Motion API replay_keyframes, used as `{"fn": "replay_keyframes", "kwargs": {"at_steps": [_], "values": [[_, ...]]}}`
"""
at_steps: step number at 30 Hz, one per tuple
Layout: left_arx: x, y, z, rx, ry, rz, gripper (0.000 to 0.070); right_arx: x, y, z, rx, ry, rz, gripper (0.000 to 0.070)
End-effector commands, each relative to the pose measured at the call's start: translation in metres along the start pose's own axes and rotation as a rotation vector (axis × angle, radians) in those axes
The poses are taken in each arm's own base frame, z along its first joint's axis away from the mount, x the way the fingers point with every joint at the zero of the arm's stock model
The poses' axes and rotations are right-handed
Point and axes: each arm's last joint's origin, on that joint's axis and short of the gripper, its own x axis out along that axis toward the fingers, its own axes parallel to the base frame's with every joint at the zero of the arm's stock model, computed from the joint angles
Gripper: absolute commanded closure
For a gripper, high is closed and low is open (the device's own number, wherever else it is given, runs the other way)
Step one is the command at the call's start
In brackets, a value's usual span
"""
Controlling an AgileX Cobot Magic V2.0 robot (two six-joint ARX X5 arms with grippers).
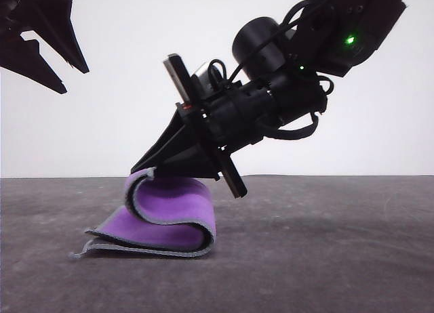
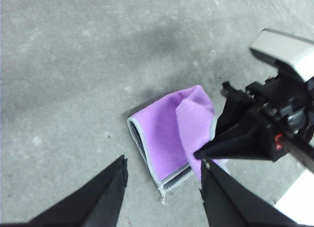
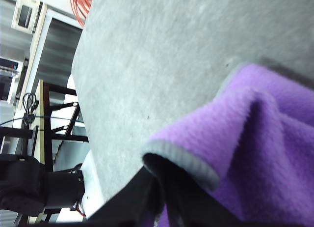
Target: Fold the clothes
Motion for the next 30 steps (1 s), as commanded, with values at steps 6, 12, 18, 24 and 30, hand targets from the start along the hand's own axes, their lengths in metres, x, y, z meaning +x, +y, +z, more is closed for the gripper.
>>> {"fn": "replay_keyframes", "kwargs": {"at_steps": [6, 12, 18, 24, 30], "values": [[0.000, 0.001, 0.005, 0.003, -0.010, -0.001, 0.0415, 0.006, 0.000, 0.003, -0.003, 0.004, 0.009, 0.0404], [0.000, 0.001, 0.005, 0.003, -0.010, -0.001, 0.0416, 0.006, 0.000, 0.003, -0.009, 0.011, 0.021, 0.0357], [0.000, 0.001, 0.004, -0.002, -0.002, -0.002, 0.0416, 0.000, 0.010, 0.013, -0.060, 0.046, 0.132, 0.0315], [-0.005, 0.004, -0.003, -0.035, 0.045, 0.079, 0.0416, -0.024, 0.025, 0.030, -0.158, -0.024, 0.107, 0.0292], [-0.026, 0.007, -0.008, -0.066, 0.003, 0.191, 0.0416, -0.084, 0.039, 0.031, -0.263, -0.136, -0.202, 0.0293]]}}
